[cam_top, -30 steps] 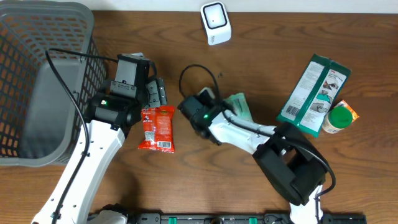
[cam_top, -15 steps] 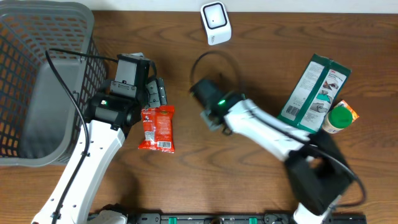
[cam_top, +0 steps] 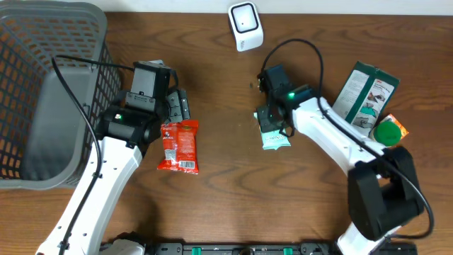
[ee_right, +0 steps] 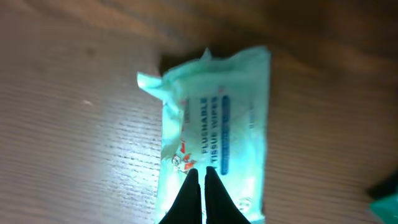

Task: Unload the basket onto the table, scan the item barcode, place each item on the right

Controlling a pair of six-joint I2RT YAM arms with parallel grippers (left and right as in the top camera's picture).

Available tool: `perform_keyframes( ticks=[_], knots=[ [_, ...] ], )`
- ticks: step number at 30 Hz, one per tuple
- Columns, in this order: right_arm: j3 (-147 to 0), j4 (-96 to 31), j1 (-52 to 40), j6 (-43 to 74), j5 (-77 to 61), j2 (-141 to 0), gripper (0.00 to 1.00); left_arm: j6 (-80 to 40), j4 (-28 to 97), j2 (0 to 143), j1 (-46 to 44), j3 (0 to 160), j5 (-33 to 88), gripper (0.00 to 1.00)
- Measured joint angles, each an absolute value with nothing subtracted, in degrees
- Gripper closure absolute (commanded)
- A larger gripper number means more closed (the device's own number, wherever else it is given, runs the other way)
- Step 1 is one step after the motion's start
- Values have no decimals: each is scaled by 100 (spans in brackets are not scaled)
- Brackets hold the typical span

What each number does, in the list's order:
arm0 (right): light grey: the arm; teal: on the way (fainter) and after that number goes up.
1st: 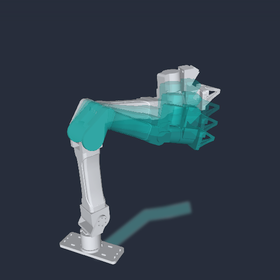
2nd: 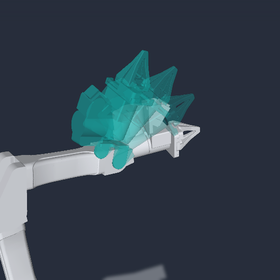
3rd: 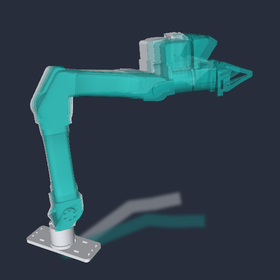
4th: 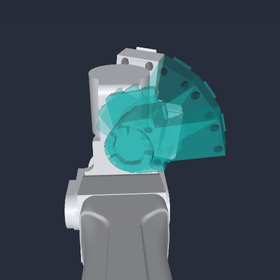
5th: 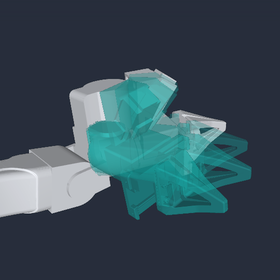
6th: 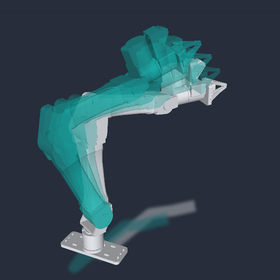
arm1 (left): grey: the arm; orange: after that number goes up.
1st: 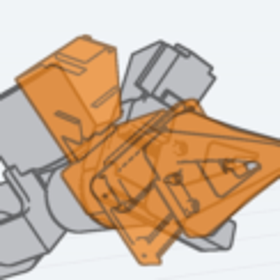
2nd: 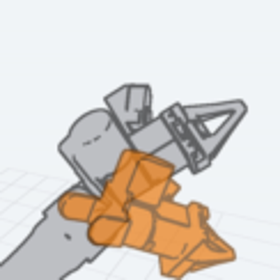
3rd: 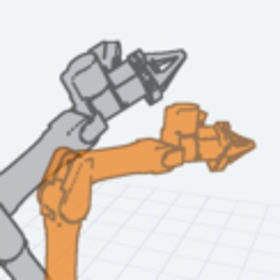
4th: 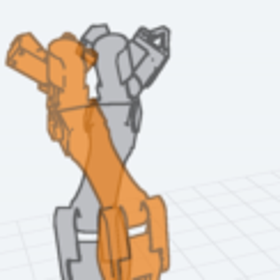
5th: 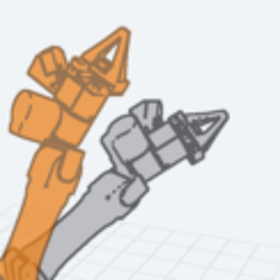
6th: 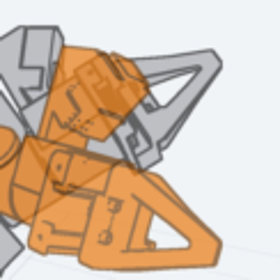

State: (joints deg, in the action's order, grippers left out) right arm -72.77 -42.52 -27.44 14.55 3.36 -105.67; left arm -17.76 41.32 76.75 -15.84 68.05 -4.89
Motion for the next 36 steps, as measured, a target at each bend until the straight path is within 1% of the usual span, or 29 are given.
perform_keyframes(
  ticks=[9, 11, 15, 16, 18, 20, 22, 26, 36],
  knots=[
    [-7085, -4165, -3162, 1511, 309, -10986, 98, -1776, 4132, 7675, -1584, 6805, -489, 16],
    [-7087, -4178, -3234, 1505, 296, -10989, 93, -1776, 4132, 7675, -1584, 6805, -489, 16],
    [-7251, -4510, -3271, 1431, 266, -10984, 71, -1776, 4134, 7675, -1584, 6805, -489, 16],
    [-7338, -4619, -3267, 1406, 263, -10969, 55, -1776, 4132, 7675, -1584, 6805, -489, 16],
    [-7520, -4779, -3232, 1356, 252, -10881, 38, -1776, 4132, 7675, -1584, 6805, -489, 16],
    [-7682, -4950, -3162, 1317, 252, -10676, 32, -1776, 4132, 7675, -1584, 6805, -489, 16],
    [-7769, -5098, -3065, 1299, 252, -10451, 29, -1776, 4132, 7675, -1584, 6805, -489, 16],
    [-7828, -5269, -2845, 1328, 257, -10237, 28, -1776, 4134, 7675, -1584, 6805, -489, 16],
    [-7448, -4609, -2731, 1455, 414, -10694, 30, -1776, 4134, 7675, -1584, 6805, -486, 16]
  ],
)
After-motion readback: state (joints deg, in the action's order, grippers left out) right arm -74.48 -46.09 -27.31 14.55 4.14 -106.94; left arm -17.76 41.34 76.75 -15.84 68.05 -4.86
